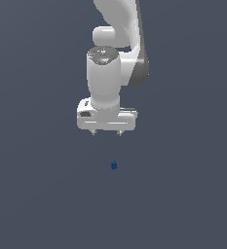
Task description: Pick up the object and move it to a goal position.
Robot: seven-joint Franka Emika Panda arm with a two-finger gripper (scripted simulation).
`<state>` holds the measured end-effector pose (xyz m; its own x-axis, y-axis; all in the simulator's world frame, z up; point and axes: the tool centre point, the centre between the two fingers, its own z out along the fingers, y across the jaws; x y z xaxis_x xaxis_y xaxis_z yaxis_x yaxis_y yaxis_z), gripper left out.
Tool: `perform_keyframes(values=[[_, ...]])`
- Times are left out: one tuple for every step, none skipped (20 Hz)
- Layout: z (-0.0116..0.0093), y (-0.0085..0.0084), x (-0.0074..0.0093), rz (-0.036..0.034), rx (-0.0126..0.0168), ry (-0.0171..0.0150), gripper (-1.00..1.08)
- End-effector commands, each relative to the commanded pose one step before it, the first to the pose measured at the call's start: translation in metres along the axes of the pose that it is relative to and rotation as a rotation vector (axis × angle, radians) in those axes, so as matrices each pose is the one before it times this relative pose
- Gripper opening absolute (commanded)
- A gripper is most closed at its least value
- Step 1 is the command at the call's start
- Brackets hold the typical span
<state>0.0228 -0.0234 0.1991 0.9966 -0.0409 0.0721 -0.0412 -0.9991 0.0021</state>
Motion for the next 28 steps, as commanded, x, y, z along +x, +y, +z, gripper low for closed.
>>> perform_keyframes(values=[[0.0, 0.00001, 0.0, 0.0, 0.0, 0.0, 1.0], [-0.00001, -0.00054, -0.00006, -0.00153, -0.00016, -0.00007, 1.0], [-0.00002, -0.00167, -0.00016, -0.00466, -0.00045, -0.00022, 1.0], [-0.00004, -0.00268, -0.00026, -0.00752, -0.00073, -0.00035, 1.0], [-0.00005, -0.0037, -0.00034, -0.01039, -0.00102, -0.00049, 1.0], [-0.00006, -0.00472, -0.00041, -0.01317, -0.0013, -0.00062, 1.0], [-0.00005, -0.00555, -0.00044, -0.01535, -0.00153, -0.00072, 1.0], [-0.00003, -0.00487, -0.00032, -0.01329, -0.00134, -0.00064, 1.0], [0.00001, -0.00374, -0.0002, -0.01001, -0.00102, -0.00051, 1.0], [0.00004, -0.00265, -0.0001, -0.00686, -0.00071, -0.00038, 1.0], [0.00006, -0.00151, -0.00002, -0.00369, -0.00039, -0.00025, 1.0], [0.00006, -0.00037, 0.00002, -0.00068, -0.00008, -0.00009, 1.0], [0.00003, 0.00049, 0.00004, 0.00154, 0.00015, 0.00005, 1.0], [-0.00017, 0.00099, -0.00008, 0.00166, 0.00021, 0.00025, 1.0], [-0.00031, 0.00028, -0.0002, -0.00094, -0.00003, 0.00027, 1.0], [-0.0001, 0.0, -0.00008, -0.00069, -0.00005, 0.00005, 1.0], [0.00007, -0.00048, 0.0001, 0.0, 0.0, 0.0, 1.0], [0.0005, 0.00014, 0.0003, 0.00245, 0.00013, -0.00045, 1.0], [0.00067, -0.00003, 0.00046, 0.00368, 0.00023, -0.0005, 1.0], [0.00093, 0.00003, 0.00063, 0.00525, 0.00033, -0.00068, 1.0], [0.00118, 0.00005, 0.00081, 0.00677, 0.00042, -0.00085, 1.0], [0.00144, 0.0001, 0.00098, 0.00832, 0.0005, -0.00104, 1.0], [0.0017, 0.00013, 0.00114, 0.0098, 0.00057, -0.00122, 1.0], [0.00194, 0.00013, 0.0013, 0.01114, 0.00061, -0.0014, 1.0], [0.00221, 0.00009, 0.00146, 0.01248, 0.00065, -0.00159, 1.0], [0.00248, 0.00005, 0.00161, 0.01382, 0.00066, -0.00177, 1.0], [0.00273, 0.00003, 0.00175, 0.01512, 0.00067, -0.00195, 1.0], [0.00301, 0.00003, 0.0019, 0.01659, 0.00067, -0.00213, 1.0]])
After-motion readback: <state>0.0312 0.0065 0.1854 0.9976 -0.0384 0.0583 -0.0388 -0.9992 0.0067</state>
